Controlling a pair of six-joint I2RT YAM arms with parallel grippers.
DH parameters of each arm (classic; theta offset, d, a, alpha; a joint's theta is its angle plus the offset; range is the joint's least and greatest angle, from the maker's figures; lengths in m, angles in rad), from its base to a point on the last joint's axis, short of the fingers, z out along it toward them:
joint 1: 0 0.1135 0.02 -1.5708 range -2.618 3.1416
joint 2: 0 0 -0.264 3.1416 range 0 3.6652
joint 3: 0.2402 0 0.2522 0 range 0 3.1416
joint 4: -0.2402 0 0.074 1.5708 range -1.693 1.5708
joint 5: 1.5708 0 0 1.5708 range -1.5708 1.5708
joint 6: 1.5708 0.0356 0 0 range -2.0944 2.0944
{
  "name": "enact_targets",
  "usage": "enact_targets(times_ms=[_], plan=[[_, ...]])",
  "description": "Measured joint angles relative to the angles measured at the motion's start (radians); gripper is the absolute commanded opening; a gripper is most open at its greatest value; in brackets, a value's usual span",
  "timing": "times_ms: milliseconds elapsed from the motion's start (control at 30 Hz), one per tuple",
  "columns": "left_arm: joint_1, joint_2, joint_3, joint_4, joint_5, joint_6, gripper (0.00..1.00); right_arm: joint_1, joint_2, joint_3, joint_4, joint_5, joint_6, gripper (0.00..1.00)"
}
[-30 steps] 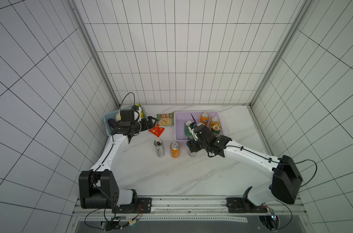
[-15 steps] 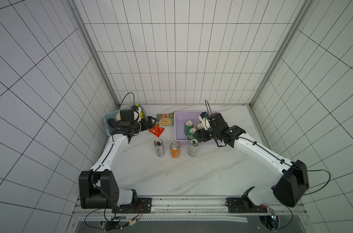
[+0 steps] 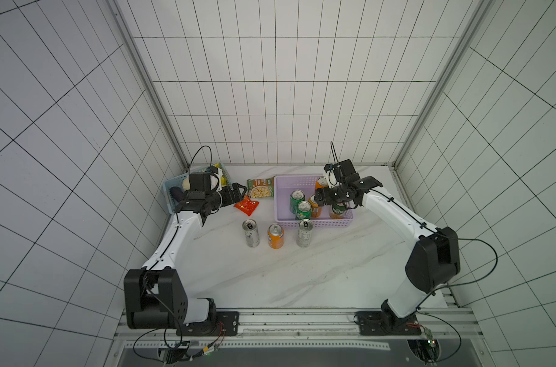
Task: Take out the drinks from the basket
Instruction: Pick up the drink from the basket.
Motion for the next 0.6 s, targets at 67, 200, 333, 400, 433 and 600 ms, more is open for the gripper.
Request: enact_targets(times_ms=[67, 200, 333, 400, 433, 600], plan=[[0.001, 0.000, 0.000, 0.000, 0.000, 0.000, 0.98, 0.000, 0.049, 0.040, -0.006, 0.002, 0.007, 0.90], [0.001, 0.000, 0.000, 0.000, 0.000, 0.000, 0.98, 0.000, 0.123, 0.108, -0.027, 0.012, 0.021, 0.91], [0.001, 0.000, 0.000, 0.000, 0.000, 0.000, 0.98, 0.000, 0.185, 0.169, -0.054, 0.028, 0.029, 0.91], [0.001, 0.000, 0.000, 0.000, 0.000, 0.000, 0.98, 0.000, 0.208, 0.186, -0.064, 0.039, 0.031, 0.90], [0.001, 0.000, 0.000, 0.000, 0.000, 0.000, 0.98, 0.000, 0.218, 0.193, -0.068, 0.044, 0.031, 0.90], [0.002, 0.000, 0.000, 0.000, 0.000, 0.000, 0.98, 0.003, 0.261, 0.226, -0.093, 0.056, 0.034, 0.87]])
